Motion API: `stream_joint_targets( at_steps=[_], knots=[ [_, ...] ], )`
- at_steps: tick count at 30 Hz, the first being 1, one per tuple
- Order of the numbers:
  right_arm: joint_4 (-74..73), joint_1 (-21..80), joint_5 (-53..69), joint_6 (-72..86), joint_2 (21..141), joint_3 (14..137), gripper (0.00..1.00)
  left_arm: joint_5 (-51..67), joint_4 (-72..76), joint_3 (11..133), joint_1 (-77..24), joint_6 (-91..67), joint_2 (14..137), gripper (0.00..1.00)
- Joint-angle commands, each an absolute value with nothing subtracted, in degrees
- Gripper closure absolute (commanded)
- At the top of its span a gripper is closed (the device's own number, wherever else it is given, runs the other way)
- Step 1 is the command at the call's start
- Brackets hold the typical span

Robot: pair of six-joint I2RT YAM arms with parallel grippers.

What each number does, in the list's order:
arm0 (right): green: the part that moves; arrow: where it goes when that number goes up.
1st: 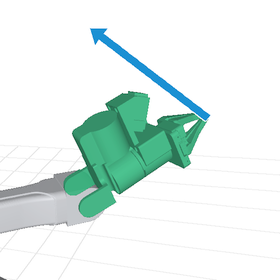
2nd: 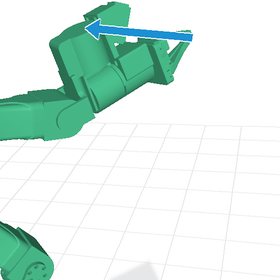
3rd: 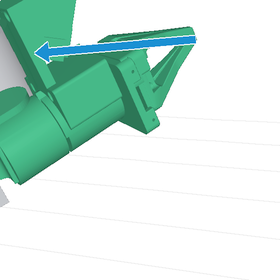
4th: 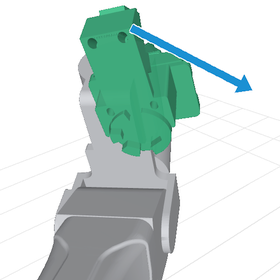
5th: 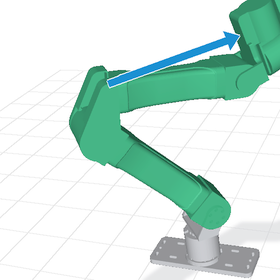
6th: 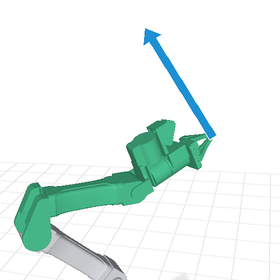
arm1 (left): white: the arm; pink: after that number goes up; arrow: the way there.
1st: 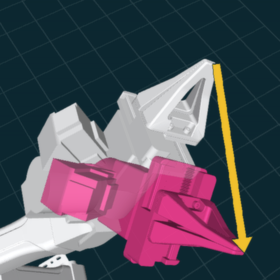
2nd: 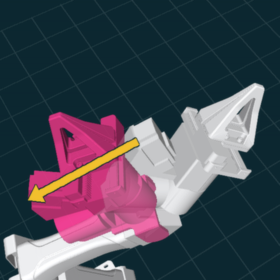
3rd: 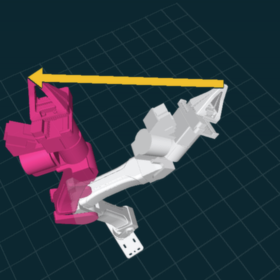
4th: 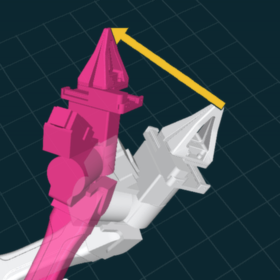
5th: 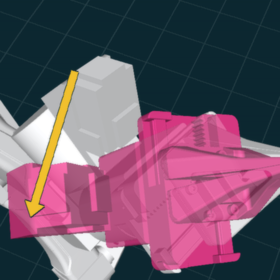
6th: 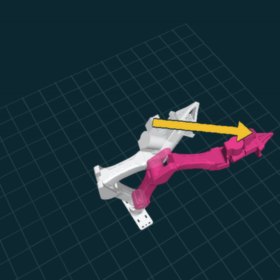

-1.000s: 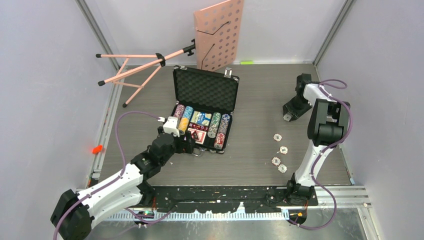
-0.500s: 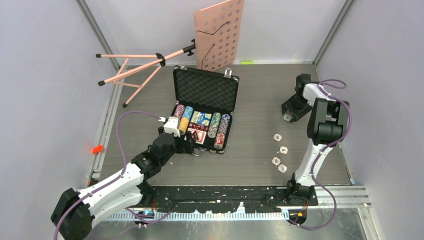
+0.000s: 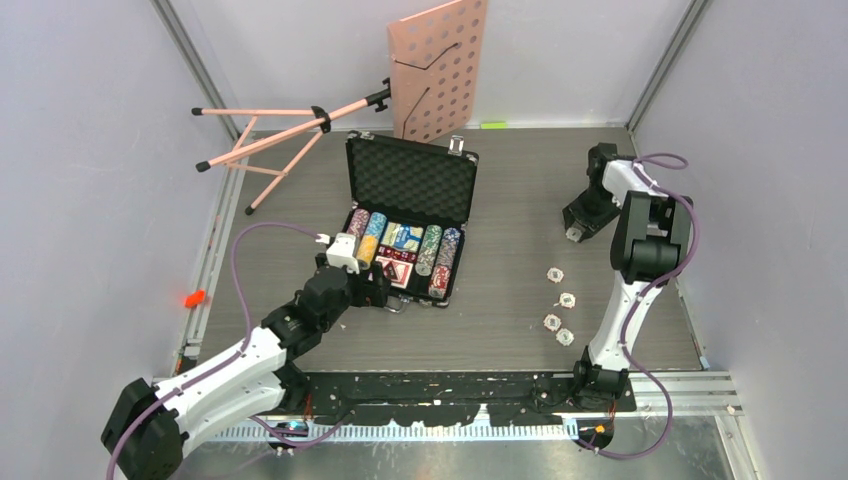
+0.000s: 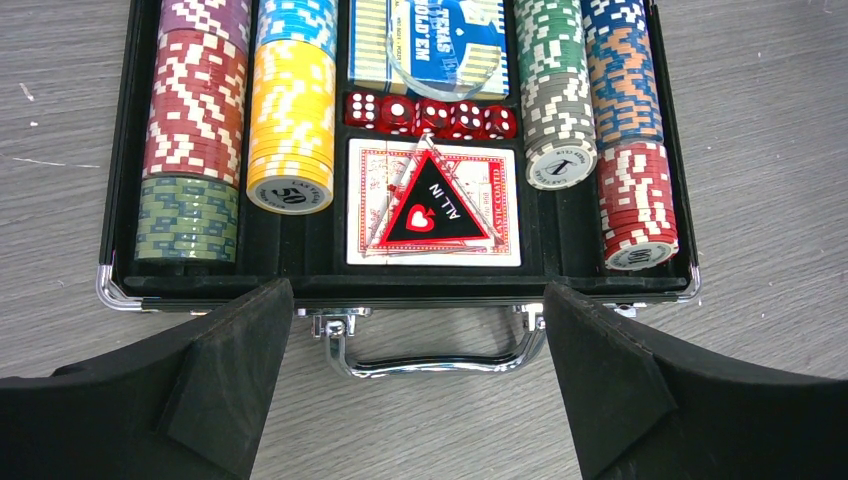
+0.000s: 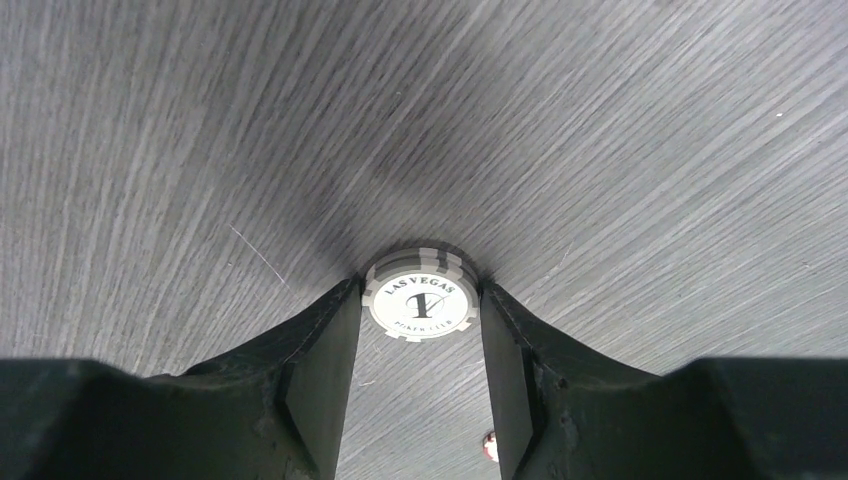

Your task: Pack up texas hold em set

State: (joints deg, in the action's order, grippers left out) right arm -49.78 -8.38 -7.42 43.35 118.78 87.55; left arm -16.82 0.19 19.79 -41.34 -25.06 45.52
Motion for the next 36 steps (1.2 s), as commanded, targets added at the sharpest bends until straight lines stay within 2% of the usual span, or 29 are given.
stream_joint_targets(
  at_steps=[1, 7, 8, 16, 23, 27, 36],
  knots=[
    [-51.8, -7.8, -10.2, 42.7, 122.5, 87.2, 0.48, -17.9, 1.5, 20.5, -41.2, -25.2, 46.1, 0.01],
    [-49.9, -7.8, -7.7, 43.0, 115.8, 82.4, 0.57, -17.5, 1.6, 20.6, -41.2, -25.1, 46.4, 0.00],
    [-49.8, -7.8, -7.1, 42.9, 115.0, 81.8, 0.61, -17.4, 1.7, 20.6, -41.2, -25.1, 46.4, 0.00],
    [-48.0, -5.1, 6.2, 42.2, 104.3, 71.4, 0.69, -15.1, 3.9, 19.5, -41.2, -24.9, 46.3, 0.01],
    [-50.5, 3.5, 8.4, 41.8, 93.5, 67.4, 0.70, -8.5, 9.1, 20.0, -41.4, -26.5, 50.6, 0.01],
    [-51.9, 6.3, 9.9, 42.3, 88.2, 66.8, 0.70, -6.8, 11.5, 22.4, -43.8, -31.2, 53.2, 0.06],
    [-47.7, 12.2, 15.9, 49.0, 77.4, 61.2, 0.70, -6.1, 29.3, 28.5, -52.4, -43.5, 63.4, 0.11]
  ],
)
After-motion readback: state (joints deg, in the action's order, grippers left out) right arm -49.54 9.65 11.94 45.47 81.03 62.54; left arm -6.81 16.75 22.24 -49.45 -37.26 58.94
